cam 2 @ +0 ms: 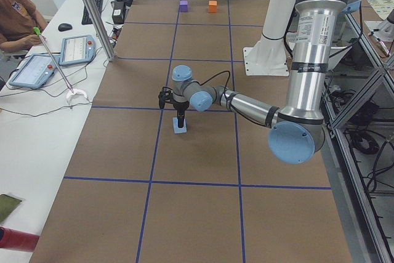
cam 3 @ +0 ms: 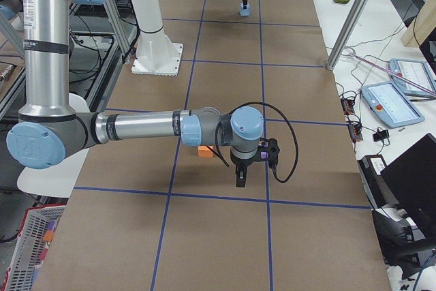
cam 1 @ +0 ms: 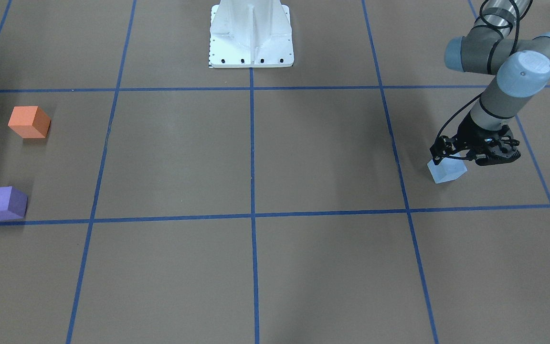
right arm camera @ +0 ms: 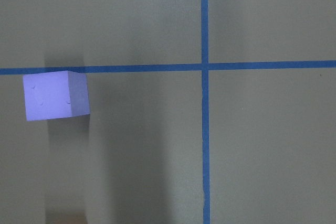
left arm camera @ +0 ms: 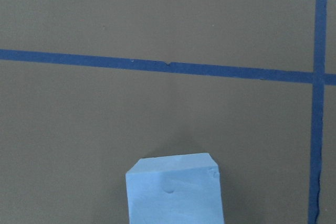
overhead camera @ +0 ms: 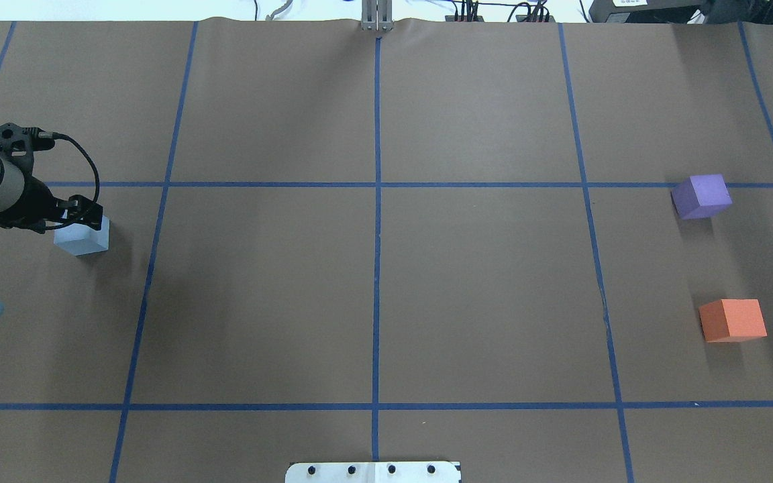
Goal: Place blue block between orange and purple blocks
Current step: 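Lower the left gripper onto the light blue cube and grasp it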
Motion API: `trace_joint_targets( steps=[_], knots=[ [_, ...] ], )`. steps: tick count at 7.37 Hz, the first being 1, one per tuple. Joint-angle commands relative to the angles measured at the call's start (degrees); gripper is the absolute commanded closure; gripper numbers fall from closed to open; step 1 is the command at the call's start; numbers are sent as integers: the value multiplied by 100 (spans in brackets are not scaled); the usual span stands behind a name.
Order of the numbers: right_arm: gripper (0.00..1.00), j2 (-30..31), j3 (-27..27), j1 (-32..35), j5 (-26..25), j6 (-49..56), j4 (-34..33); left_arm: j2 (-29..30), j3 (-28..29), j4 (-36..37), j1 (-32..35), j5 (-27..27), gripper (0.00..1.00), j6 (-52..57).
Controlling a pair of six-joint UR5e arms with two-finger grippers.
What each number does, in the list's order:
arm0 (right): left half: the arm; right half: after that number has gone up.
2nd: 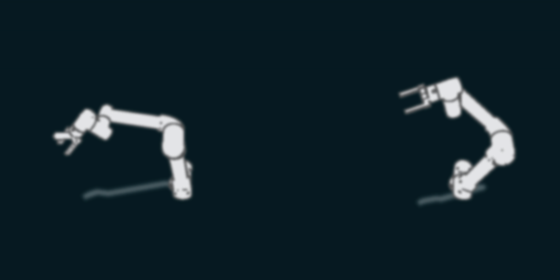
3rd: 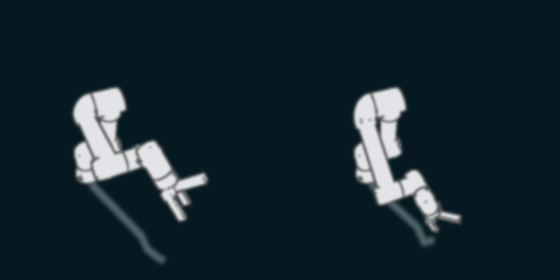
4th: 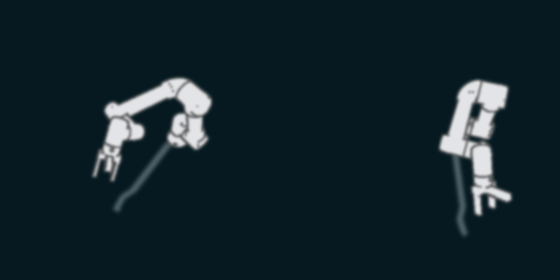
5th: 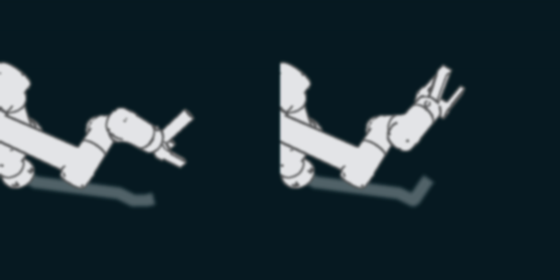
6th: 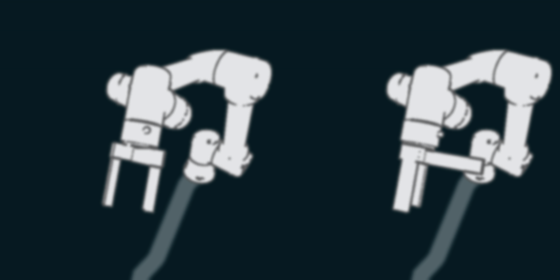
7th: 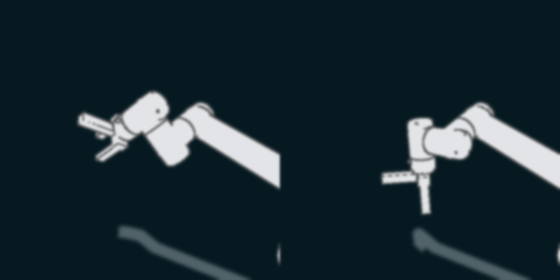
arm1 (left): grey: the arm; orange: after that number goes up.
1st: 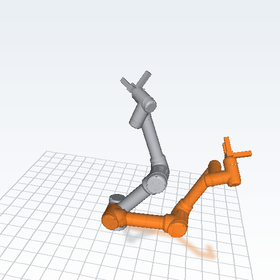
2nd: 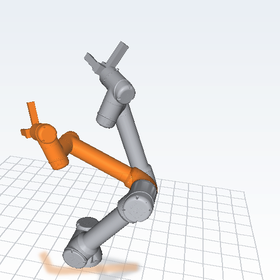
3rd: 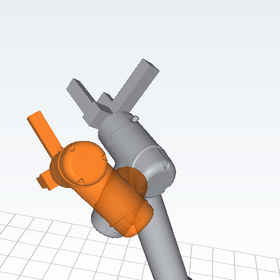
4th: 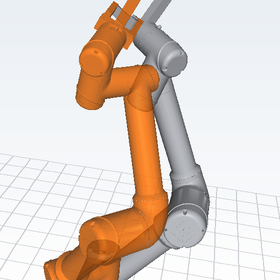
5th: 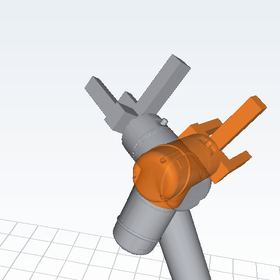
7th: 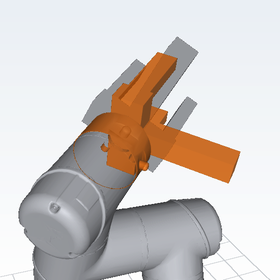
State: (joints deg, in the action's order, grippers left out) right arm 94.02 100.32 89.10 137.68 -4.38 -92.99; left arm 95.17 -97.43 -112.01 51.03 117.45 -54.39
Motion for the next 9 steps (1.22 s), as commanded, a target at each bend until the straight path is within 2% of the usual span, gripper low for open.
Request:
trace_joint_targets(
  steps=[1,2,3,5,6,8,9],
  knots=[
    [0,3,-4,2,-4,16,0,185,250,-49,-128,-3,0,-18],
    [0,-6,-4,-6,-4,24,0,204,346,-58,-155,-3,0,-1],
    [0,-6,-4,-6,5,33,0,213,347,-49,-164,-12,17,-10],
    [0,-6,-4,-6,5,33,0,152,287,-23,-85,-21,95,-1],
    [0,-6,-4,-6,5,33,-9,160,173,12,98,-21,100,8],
    [0,-6,5,-15,5,25,8,265,-352,457,205,14,100,-1],
    [0,-6,49,-15,57,-36,9,762,-599,1087,205,6,100,-1]
  ],
)
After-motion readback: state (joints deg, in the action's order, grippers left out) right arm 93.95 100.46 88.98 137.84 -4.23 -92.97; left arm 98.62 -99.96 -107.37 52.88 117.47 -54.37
